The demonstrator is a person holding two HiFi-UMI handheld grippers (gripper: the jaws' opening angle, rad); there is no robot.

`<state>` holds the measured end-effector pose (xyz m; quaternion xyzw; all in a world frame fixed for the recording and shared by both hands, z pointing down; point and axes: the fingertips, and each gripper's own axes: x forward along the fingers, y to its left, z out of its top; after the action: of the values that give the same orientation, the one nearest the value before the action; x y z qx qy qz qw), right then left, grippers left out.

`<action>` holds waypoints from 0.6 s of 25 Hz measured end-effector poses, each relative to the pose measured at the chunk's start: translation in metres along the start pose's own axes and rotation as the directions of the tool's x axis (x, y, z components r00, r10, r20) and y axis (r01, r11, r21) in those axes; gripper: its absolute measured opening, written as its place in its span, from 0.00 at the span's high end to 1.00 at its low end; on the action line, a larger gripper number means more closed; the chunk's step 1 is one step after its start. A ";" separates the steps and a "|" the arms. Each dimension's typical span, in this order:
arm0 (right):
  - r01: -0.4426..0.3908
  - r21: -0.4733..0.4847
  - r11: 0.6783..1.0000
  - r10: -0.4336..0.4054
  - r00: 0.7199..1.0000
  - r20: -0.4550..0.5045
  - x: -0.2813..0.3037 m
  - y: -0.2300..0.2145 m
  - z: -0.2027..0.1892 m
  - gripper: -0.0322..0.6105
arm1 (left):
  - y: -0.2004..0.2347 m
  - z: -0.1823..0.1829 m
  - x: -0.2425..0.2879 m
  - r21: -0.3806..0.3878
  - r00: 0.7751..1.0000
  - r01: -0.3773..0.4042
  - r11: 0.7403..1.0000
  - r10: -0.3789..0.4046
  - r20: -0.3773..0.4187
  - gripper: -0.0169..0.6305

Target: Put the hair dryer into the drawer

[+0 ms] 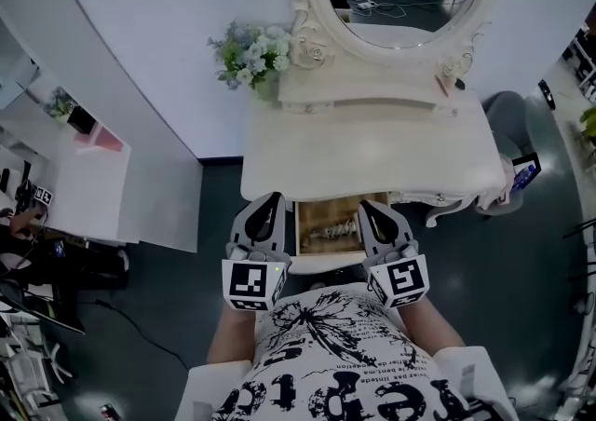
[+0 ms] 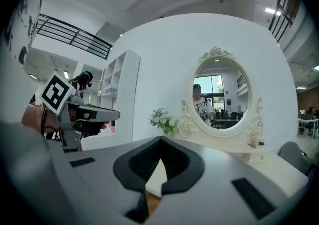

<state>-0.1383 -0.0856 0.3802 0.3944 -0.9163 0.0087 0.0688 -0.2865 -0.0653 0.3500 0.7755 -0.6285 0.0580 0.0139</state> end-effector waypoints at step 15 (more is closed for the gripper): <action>0.001 0.009 1.000 -0.001 1.000 0.007 0.000 0.010 -0.001 0.94 | -0.001 -0.002 -0.007 0.040 1.000 0.022 0.999 -0.022 0.015 0.94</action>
<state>-0.1460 -0.0788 0.3812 0.3951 -0.9163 0.0115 0.0637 -0.2869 -0.0585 0.3512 0.7829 -0.6188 0.0642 -0.0060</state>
